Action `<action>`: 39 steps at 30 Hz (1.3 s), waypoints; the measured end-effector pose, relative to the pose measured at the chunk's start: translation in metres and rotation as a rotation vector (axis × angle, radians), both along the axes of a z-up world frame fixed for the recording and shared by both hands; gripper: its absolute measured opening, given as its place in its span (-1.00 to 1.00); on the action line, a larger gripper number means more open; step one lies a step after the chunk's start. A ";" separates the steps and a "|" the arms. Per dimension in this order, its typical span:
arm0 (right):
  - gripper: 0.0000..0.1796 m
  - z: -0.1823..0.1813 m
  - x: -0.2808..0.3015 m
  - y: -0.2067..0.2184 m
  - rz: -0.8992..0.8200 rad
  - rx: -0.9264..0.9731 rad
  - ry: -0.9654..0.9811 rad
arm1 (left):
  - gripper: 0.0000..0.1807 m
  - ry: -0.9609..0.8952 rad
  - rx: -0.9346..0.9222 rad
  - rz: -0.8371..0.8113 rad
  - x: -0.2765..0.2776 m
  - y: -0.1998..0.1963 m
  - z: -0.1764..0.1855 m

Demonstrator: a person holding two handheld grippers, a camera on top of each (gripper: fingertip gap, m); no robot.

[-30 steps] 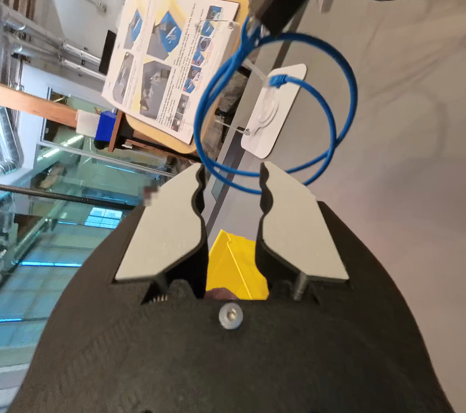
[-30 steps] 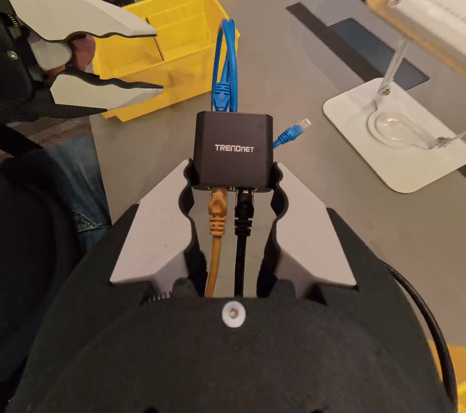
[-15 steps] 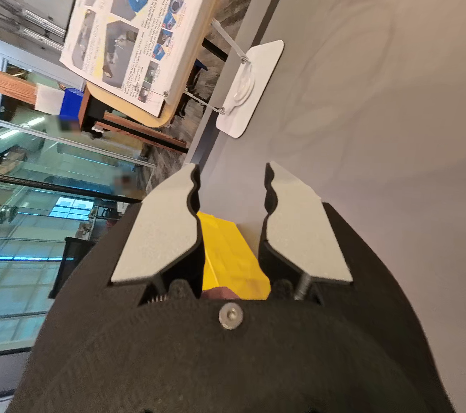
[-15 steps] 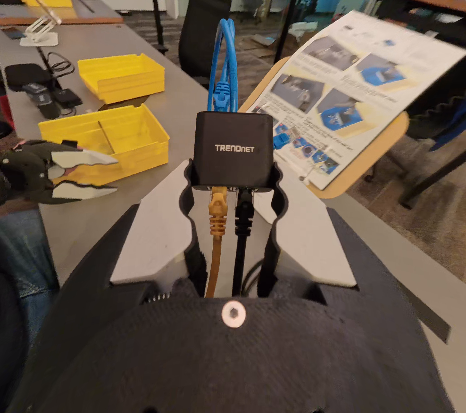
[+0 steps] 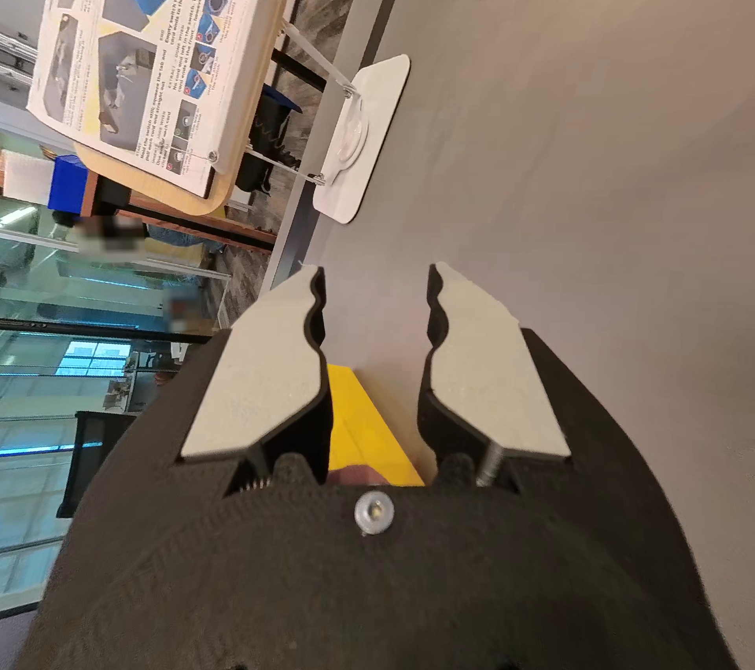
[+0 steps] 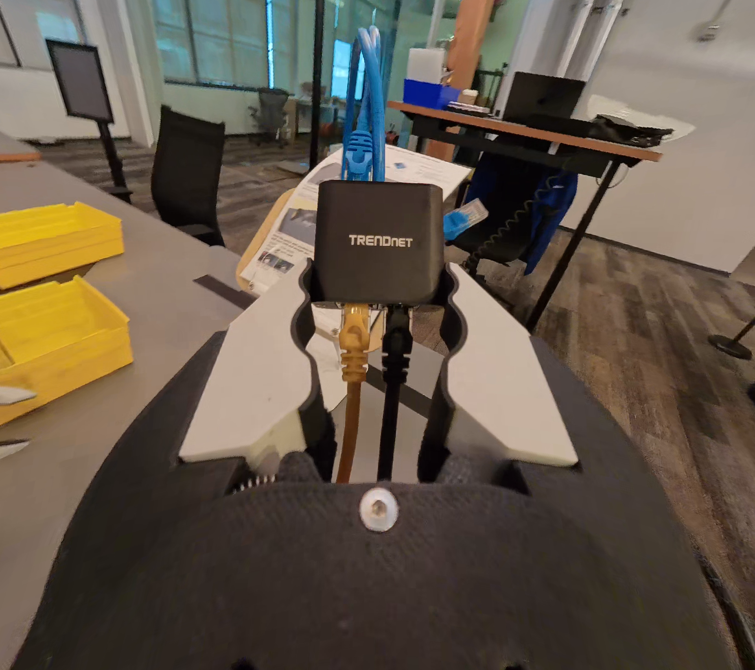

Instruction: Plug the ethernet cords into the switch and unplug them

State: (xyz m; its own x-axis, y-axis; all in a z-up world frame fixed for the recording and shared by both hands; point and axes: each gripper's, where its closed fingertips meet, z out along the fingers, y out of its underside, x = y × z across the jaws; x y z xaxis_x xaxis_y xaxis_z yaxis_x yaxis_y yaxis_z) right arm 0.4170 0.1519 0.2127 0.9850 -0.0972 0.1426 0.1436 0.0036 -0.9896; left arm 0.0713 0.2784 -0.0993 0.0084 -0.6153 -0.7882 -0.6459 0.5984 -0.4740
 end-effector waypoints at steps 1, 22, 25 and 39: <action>-0.33 -0.008 0.009 -0.002 -0.003 0.024 0.023 | -0.47 0.004 0.000 -0.001 0.000 0.000 -0.002; -0.34 -0.239 0.118 -0.028 -0.126 0.046 0.386 | -0.47 0.097 -0.012 -0.028 0.011 -0.008 -0.037; -0.34 -0.261 0.111 -0.019 -0.141 -0.098 0.350 | -0.47 0.103 -0.015 -0.030 0.012 -0.008 -0.039; -0.33 -0.196 0.078 -0.016 0.069 -0.545 0.032 | -0.46 0.143 -0.019 -0.055 0.014 -0.014 -0.050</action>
State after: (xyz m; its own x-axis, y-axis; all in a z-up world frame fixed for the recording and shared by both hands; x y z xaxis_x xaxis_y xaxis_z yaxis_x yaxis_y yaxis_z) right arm 0.4945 0.1363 0.0164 0.9911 0.0479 0.1243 0.1315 -0.5023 -0.8546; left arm 0.0851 0.2648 -0.1494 -0.1371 -0.6263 -0.7674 -0.6740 0.6267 -0.3911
